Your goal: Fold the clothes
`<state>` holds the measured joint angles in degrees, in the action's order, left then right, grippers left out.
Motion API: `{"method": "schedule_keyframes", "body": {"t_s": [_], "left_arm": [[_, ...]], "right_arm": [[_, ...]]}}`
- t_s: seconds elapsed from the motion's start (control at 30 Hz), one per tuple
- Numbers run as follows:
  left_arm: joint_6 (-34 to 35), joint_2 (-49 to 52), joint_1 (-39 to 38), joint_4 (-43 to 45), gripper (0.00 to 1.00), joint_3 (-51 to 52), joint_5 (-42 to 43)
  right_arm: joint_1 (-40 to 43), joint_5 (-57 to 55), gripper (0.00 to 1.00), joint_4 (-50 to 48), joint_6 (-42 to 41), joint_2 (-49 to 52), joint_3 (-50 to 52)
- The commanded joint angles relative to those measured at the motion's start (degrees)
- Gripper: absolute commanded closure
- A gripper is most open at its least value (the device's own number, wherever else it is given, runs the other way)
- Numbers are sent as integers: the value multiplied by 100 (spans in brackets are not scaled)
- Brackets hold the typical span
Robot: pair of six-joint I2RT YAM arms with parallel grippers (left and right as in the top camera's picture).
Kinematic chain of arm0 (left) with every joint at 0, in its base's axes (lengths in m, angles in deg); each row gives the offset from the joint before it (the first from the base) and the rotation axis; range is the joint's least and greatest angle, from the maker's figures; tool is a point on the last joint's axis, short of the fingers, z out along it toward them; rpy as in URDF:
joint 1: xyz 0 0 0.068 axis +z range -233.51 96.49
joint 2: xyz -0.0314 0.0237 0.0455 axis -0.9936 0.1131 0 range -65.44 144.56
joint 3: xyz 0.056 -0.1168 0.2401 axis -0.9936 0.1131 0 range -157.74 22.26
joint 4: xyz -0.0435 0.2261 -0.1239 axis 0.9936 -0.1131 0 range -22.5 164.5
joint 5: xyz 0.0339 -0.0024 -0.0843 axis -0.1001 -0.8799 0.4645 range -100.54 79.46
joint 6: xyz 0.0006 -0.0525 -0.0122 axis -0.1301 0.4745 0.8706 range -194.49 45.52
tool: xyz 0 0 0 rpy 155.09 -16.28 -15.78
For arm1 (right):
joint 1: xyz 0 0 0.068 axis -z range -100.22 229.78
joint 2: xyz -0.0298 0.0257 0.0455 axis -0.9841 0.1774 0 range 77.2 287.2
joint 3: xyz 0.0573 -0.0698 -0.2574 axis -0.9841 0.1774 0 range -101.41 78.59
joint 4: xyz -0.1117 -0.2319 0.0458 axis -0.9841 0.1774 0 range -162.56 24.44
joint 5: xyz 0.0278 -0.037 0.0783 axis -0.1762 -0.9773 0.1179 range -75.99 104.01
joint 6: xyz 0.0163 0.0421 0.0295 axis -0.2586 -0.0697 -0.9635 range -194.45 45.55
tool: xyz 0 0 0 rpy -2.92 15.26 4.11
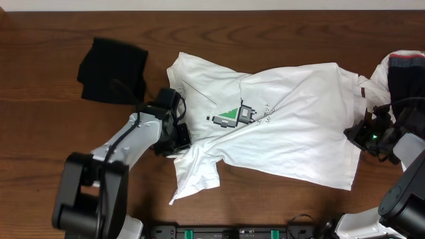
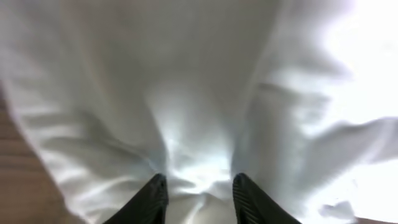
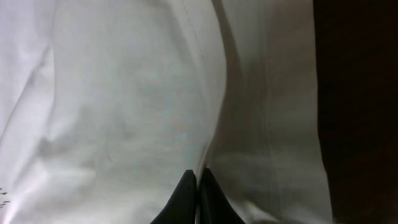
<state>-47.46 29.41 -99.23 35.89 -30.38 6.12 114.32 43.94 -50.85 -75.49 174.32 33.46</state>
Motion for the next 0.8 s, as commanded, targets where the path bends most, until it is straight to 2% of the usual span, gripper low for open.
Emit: {"method": "schedule_keyframes", "body": {"t_s": [0.0,0.1,0.17,0.47,0.77], "left_arm": [[-57,-481,122,33,58,-442,-562],[-431,-706,160,238,47,-525,-1298],[-667,-710,164,487,44,-525,-1609],[-1445,-101,179,1547,44,-525,-1784],[-1499,570,741,2221,44,-525,-1779]], "right_arm": [[-11,2,96,-15,-66,39,42],[-11,4,96,-17,-66,39,42],[-11,7,96,-33,-68,39,42],[-11,7,96,-33,-111,39,42],[-11,7,96,-35,-111,39,42]]}}
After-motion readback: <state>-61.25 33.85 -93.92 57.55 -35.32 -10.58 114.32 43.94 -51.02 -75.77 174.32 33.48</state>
